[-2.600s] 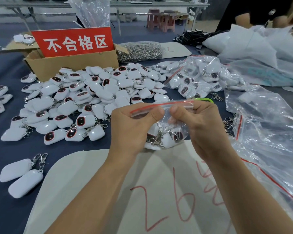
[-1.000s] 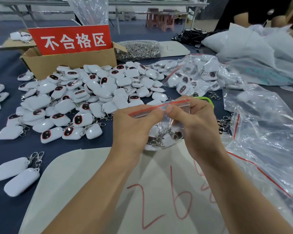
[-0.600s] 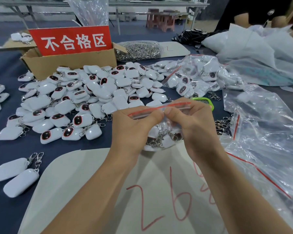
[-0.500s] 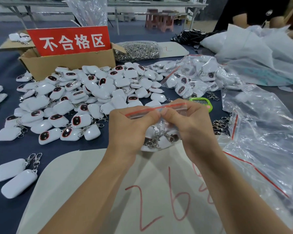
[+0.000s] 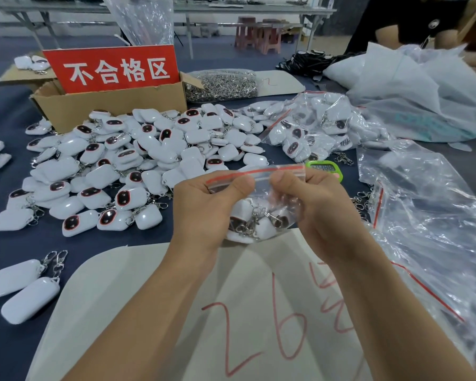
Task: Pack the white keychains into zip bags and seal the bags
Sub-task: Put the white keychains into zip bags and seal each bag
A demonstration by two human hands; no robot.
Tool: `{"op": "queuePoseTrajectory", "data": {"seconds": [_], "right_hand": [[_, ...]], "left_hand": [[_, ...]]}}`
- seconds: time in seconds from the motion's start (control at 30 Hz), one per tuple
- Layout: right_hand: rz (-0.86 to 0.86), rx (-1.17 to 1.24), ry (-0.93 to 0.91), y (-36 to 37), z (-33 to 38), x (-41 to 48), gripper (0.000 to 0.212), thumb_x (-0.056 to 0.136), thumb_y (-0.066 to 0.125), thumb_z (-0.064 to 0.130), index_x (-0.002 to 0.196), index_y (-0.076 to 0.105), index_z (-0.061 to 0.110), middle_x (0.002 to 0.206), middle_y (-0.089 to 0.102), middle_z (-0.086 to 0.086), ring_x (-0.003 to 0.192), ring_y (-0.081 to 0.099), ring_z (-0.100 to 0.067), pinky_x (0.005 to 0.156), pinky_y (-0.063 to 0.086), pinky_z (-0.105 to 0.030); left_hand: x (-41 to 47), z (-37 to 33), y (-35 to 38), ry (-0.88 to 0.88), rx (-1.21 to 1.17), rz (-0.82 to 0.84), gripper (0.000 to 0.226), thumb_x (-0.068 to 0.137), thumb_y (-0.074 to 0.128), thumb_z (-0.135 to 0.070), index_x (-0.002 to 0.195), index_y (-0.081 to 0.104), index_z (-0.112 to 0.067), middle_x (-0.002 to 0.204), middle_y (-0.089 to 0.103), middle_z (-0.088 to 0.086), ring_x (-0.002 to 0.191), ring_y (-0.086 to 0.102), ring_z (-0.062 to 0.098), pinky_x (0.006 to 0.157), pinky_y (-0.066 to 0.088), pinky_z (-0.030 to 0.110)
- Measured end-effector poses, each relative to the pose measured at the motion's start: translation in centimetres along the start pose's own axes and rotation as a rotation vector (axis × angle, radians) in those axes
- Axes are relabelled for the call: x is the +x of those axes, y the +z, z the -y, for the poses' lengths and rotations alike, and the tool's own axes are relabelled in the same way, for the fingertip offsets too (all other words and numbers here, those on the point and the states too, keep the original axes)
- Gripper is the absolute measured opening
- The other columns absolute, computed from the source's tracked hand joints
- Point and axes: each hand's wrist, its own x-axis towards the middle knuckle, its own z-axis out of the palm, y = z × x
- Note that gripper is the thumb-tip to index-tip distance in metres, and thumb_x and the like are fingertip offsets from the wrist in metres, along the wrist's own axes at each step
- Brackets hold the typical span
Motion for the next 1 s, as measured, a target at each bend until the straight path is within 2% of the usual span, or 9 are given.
{"op": "queuePoseTrajectory", "data": {"seconds": [0.1,0.17,0.2,0.3,0.4,0.57,0.7,0.87,1.0], "right_hand": [[-0.022,0.059,0.078,-0.3,0.4,0.2,0.018,0.082,0.075,0.012,0.087,0.077,-0.006,0.081,0.065,-0.022,0.077,0.06,-0.031,0.081,0.049,-0.043],[-0.08,0.085,0.075,-0.2,0.4,0.3,0.011,0.077,0.074,0.012,0.078,0.078,0.002,0.071,0.066,-0.013,0.065,0.059,-0.021,0.073,0.049,-0.033],[-0.102,0.102,0.067,-0.1,0.4,0.3,0.013,0.077,0.073,0.011,0.081,0.076,-0.001,0.07,0.064,-0.012,0.062,0.057,-0.019,0.068,0.049,-0.03],[-0.12,0.113,0.041,-0.1,0.4,0.4,0.028,0.076,0.074,0.012,0.093,0.069,-0.01,0.069,0.061,-0.011,0.058,0.055,-0.017,0.06,0.049,-0.025],[-0.111,0.08,0.027,-0.1,0.4,0.3,0.01,0.086,0.072,0.01,0.083,0.072,0.0,0.064,0.063,-0.007,0.056,0.056,-0.014,0.06,0.05,-0.022],[-0.177,0.039,-0.003,-0.2,0.6,0.3,0.017,0.096,0.066,0.006,0.082,0.074,0.002,0.064,0.061,-0.007,0.059,0.054,-0.014,0.063,0.049,-0.023],[-0.211,0.021,-0.016,0.0,0.6,0.2,0.021,0.094,0.067,0.004,0.074,0.073,0.006,0.06,0.061,-0.006,0.055,0.052,-0.015,0.059,0.048,-0.022],[-0.228,0.045,-0.017,-0.1,0.7,0.3,0.028,0.096,0.067,0.006,0.07,0.076,0.012,0.064,0.062,-0.007,0.062,0.055,-0.017,0.064,0.05,-0.024],[-0.168,0.072,0.037,-0.3,0.8,0.4,0.033,0.102,0.06,0.011,0.076,0.081,0.01,0.075,0.072,-0.011,0.071,0.065,-0.022,0.072,0.057,-0.032]], "left_hand": [[0.1,-0.2,-0.3,-0.082,-0.008,0.017,0.011,0.075,0.087,-0.024,0.068,0.081,-0.019,0.075,0.077,0.006,0.071,0.073,0.028,0.072,0.061,0.049],[0.3,-0.5,-0.6,-0.114,-0.005,0.035,0.023,0.064,0.086,-0.038,0.063,0.079,-0.016,0.068,0.073,0.007,0.064,0.066,0.023,0.067,0.058,0.041],[0.4,-0.5,-0.6,-0.107,0.009,0.049,0.025,0.06,0.083,-0.042,0.063,0.08,-0.017,0.067,0.073,0.006,0.062,0.065,0.021,0.064,0.057,0.035],[0.6,-0.5,-0.7,-0.058,0.03,0.069,0.019,0.061,0.079,-0.04,0.064,0.082,-0.022,0.068,0.076,0.004,0.06,0.067,0.015,0.059,0.057,0.026],[0.6,-0.3,-0.7,-0.045,0.027,0.061,0.019,0.062,0.079,-0.042,0.066,0.082,-0.024,0.071,0.077,0.004,0.064,0.068,0.016,0.064,0.059,0.029],[1.2,-0.1,-1.5,-0.018,0.047,0.022,0.025,0.065,0.083,-0.037,0.061,0.077,-0.013,0.064,0.072,0.0,0.062,0.063,0.011,0.061,0.054,0.016],[1.2,0.1,-1.3,0.001,0.027,0.015,0.026,0.074,0.083,-0.025,0.055,0.072,-0.011,0.059,0.067,0.0,0.06,0.058,0.013,0.06,0.052,0.016],[1.4,-0.1,-1.3,-0.036,-0.018,0.097,0.017,0.083,0.077,-0.022,0.068,0.082,-0.019,0.074,0.076,0.0,0.071,0.068,0.008,0.071,0.056,0.018],[1.5,-0.5,-1.9,-0.053,-0.039,0.158,0.017,0.076,0.074,-0.031,0.074,0.084,-0.017,0.084,0.077,0.008,0.081,0.067,0.013,0.078,0.055,0.021]]}}
